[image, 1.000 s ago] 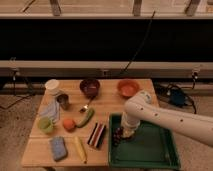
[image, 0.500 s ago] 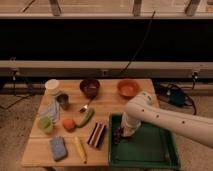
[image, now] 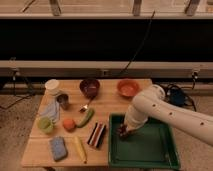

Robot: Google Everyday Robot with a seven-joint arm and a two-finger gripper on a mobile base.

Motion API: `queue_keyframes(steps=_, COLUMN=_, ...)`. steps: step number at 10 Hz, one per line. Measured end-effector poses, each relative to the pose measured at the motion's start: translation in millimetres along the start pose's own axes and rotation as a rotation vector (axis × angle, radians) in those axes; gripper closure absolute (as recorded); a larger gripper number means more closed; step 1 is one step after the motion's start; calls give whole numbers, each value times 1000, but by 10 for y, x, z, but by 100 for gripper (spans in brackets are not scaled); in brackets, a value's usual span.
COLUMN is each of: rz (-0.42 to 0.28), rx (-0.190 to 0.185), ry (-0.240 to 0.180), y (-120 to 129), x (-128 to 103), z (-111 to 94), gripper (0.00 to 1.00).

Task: Place grapes in paper cup

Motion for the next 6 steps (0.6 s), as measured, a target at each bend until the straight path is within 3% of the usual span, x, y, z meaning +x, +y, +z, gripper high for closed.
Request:
queue_keyframes(steps=5, rz=-79, rx=105, ry=-10, y=-309, x=-267, z=-1079, gripper=100)
queue_keyframes(steps=6, rz=-86, rx=120, ry=-10, y=-346, x=-286, z=-1194, gripper=100)
